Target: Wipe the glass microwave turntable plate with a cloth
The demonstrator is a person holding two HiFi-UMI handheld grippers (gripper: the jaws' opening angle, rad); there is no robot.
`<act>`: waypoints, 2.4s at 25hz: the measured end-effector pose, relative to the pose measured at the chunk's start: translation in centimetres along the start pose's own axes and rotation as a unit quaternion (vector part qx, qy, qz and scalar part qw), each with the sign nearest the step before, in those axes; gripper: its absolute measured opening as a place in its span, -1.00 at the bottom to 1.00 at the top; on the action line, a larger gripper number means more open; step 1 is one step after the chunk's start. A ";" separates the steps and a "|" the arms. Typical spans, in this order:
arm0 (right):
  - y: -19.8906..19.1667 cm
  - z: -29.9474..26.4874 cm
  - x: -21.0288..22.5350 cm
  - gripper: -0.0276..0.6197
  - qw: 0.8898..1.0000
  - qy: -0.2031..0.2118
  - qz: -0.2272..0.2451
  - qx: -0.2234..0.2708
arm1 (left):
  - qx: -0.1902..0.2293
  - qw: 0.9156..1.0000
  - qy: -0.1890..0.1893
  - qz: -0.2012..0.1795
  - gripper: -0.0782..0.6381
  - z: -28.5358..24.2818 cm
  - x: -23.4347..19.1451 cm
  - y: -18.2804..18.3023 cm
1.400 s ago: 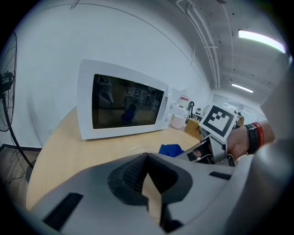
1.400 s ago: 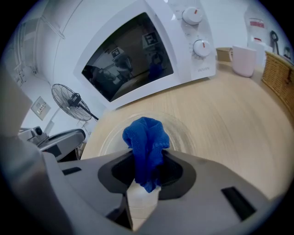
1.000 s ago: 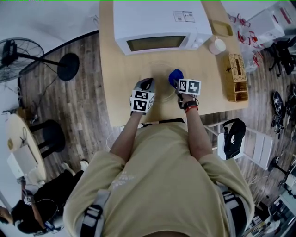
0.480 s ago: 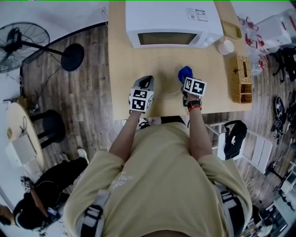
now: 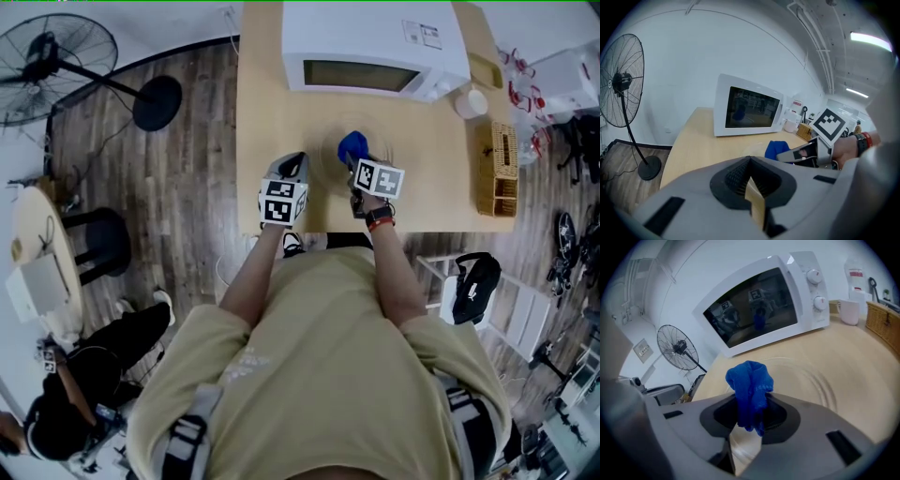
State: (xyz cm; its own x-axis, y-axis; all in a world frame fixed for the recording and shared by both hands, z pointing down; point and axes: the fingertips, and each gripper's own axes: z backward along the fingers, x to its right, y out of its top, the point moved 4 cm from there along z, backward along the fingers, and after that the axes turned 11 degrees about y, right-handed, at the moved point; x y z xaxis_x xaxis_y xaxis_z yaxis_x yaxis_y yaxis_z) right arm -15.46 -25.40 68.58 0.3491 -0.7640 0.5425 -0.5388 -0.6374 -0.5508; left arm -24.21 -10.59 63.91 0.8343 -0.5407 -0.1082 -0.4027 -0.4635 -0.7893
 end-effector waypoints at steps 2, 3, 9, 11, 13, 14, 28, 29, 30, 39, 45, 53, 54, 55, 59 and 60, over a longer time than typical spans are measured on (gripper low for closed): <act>-0.3 -1.1 -1.9 -0.53 1.000 0.024 0.010 -0.012 | 0.000 1.000 0.006 0.001 -0.73 0.3 -0.6 -0.1; -0.5 -1.6 -2.7 -0.53 0.999 0.034 0.014 -0.018 | 0.001 1.000 0.008 0.002 -0.73 0.5 -0.9 -0.2; -1.7 -3.9 -5.8 -0.53 0.996 0.073 0.023 -0.051 | 0.000 1.000 0.021 0.006 -0.73 1.3 -2.2 -0.9; -2.0 -4.5 -6.8 -0.53 0.995 0.080 0.027 -0.060 | 0.000 1.000 0.024 0.009 -0.73 1.5 -2.5 -1.0; -2.4 -5.0 -7.7 -0.53 0.993 0.084 0.040 -0.070 | 0.000 1.000 0.027 0.011 -0.73 1.7 -2.8 -1.0; -2.6 -5.3 -8.0 -0.53 0.992 0.084 0.047 -0.077 | 0.002 1.000 0.028 0.012 -0.73 1.7 -2.9 -0.9; -3.4 -6.2 -7.0 -0.52 0.991 0.049 0.066 -0.109 | -0.004 1.000 0.028 0.012 -0.73 1.8 -3.0 -1.2; -3.4 -6.1 -6.9 -0.52 0.991 0.047 0.067 -0.109 | -0.005 1.000 0.027 0.011 -0.73 1.8 -2.9 -1.1; -3.4 -6.0 -6.7 -0.52 0.991 0.047 0.065 -0.108 | -0.006 1.000 0.027 0.010 -0.73 1.7 -2.9 -1.1; -3.1 -4.5 -4.7 -0.52 0.994 0.032 0.048 -0.092 | -0.011 1.000 0.016 -0.002 -0.73 1.4 -1.8 -1.2; -2.9 -3.4 -3.3 -0.52 0.996 0.016 0.038 -0.075 | -0.006 1.000 0.000 -0.009 -0.73 1.2 -0.5 -0.4; -2.7 -1.9 -1.4 -0.52 0.998 -0.001 0.019 -0.059 | 0.011 1.000 -0.019 -0.015 -0.73 0.7 1.1 1.6; -2.7 -1.7 -1.1 -0.52 0.998 -0.003 0.015 -0.059 | 0.010 1.000 -0.020 -0.016 -0.73 0.6 1.2 1.6; -2.6 -1.5 -0.8 -0.52 0.998 -0.006 0.012 -0.058 | 0.009 1.000 -0.021 -0.017 -0.73 0.4 1.4 1.5; -2.5 -0.7 0.3 -0.52 0.998 -0.014 0.004 -0.053 | 0.007 1.000 -0.023 -0.018 -0.73 0.1 1.8 1.4; -2.5 -0.5 0.6 -0.52 0.999 -0.015 0.001 -0.052 | 0.006 1.000 -0.023 -0.018 -0.73 0.0 1.9 1.4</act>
State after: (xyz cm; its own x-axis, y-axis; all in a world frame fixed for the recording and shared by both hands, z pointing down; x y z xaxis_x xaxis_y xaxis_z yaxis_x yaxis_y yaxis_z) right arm -14.34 -24.21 70.59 0.3692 -0.7694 0.5213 -0.6156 -0.6227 -0.4830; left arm -23.17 -12.26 62.63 0.8651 -0.4900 -0.1070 -0.3671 -0.4734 -0.8007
